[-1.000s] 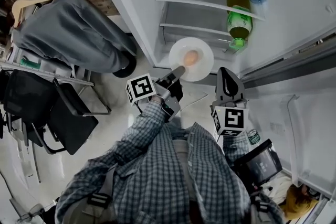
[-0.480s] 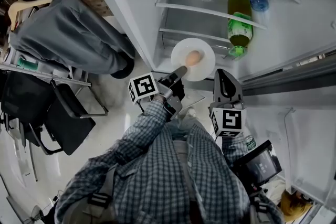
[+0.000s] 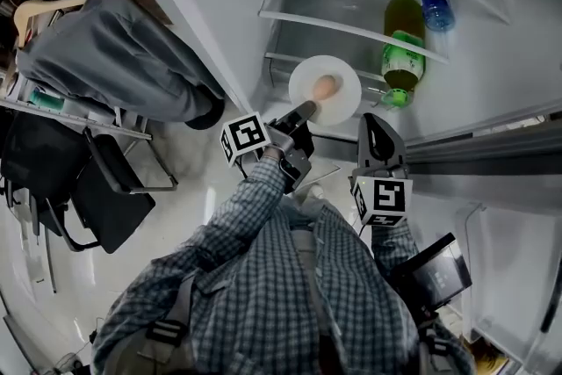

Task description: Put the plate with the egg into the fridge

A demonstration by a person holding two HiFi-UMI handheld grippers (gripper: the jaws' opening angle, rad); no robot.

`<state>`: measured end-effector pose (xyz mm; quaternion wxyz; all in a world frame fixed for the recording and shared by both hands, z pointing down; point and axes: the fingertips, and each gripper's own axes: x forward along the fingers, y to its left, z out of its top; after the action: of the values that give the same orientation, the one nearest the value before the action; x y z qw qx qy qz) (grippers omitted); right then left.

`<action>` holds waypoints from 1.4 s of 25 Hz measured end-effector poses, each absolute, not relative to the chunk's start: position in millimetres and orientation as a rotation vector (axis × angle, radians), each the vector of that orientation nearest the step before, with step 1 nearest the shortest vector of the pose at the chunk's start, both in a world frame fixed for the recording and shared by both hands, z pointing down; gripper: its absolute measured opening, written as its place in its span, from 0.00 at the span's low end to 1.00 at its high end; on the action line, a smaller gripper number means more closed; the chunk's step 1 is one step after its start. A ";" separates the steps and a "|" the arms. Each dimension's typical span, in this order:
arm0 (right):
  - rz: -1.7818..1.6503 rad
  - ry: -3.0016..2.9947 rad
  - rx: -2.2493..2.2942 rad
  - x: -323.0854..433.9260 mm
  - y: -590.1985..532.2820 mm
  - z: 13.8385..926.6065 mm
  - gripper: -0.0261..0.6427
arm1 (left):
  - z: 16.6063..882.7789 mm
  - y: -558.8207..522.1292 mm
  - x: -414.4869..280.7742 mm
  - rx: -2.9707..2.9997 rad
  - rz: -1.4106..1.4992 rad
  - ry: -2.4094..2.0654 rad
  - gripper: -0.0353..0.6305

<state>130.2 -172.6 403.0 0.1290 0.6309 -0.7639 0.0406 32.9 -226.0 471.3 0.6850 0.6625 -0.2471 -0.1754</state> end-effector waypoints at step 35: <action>0.079 -2.270 1.629 132.5 -202.7 416.2 0.05 | 524.4 -288.2 64.9 1.326 -0.357 -0.685 0.10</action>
<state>132.5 -202.7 416.2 0.1721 0.5740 -0.8000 0.0280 64.9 -288.2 524.4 0.7197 0.5999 -0.3099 -0.1616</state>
